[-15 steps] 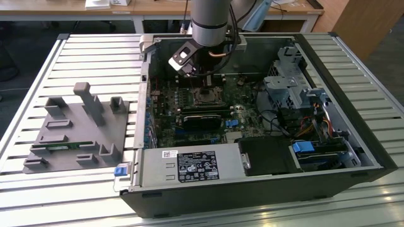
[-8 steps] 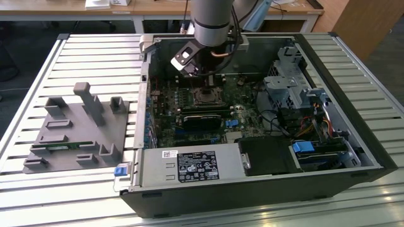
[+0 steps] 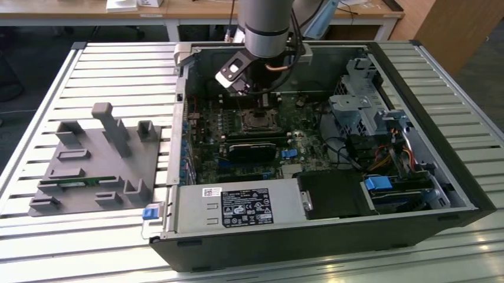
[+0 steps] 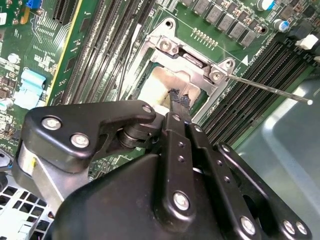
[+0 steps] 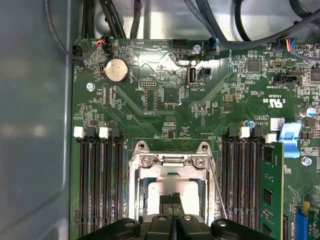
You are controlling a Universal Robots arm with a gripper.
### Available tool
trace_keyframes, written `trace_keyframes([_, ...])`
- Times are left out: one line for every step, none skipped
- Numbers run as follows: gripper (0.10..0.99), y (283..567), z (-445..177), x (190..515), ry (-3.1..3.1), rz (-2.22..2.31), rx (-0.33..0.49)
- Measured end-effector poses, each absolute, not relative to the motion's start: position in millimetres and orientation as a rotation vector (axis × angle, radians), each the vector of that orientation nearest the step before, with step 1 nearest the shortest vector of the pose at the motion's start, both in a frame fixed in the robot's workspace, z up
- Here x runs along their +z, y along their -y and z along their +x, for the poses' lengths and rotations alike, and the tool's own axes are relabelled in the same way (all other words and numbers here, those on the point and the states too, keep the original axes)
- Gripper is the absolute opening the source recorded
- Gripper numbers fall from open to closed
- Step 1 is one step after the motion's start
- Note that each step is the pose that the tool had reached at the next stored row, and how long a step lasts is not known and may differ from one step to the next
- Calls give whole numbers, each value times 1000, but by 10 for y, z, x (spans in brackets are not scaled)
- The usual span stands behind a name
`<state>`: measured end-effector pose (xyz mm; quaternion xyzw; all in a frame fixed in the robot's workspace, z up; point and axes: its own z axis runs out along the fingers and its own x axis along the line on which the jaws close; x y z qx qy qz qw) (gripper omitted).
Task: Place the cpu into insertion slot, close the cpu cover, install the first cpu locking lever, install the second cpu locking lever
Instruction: 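Install the first cpu locking lever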
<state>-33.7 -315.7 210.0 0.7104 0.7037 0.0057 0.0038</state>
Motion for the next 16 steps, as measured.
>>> trace_keyframes([106,3157,-335,2100,-2205,2226,18])
trace_keyframes([106,3157,-334,2100,-2205,2227,18])
trace_keyframes([106,3157,-333,2101,-2205,2227,18])
trace_keyframes([106,3157,-332,2103,-2205,2226,18])
trace_keyframes([106,3157,-333,2103,-2205,2227,18])
trace_keyframes([106,3157,-333,2104,-2205,2226,18])
trace_keyframes([106,3157,-333,2104,-2205,2227,18])
trace_keyframes([106,3157,-333,2106,-2205,2226,18])
trace_keyframes([106,3157,-332,2106,-2205,2227,18])
trace_keyframes([106,3157,-333,2107,-2206,2227,18])
trace_keyframes([106,3157,-333,2107,-2206,2227,18])
trace_keyframes([106,3157,-333,2109,-2206,2227,19])
trace_keyframes([106,3157,-333,2112,-2206,2227,19])
trace_keyframes([106,3157,-333,2114,-2206,2227,19])
trace_keyframes([106,3157,-332,2115,-2206,2227,19])
trace_keyframes([106,3157,-333,2117,-2206,2227,19])
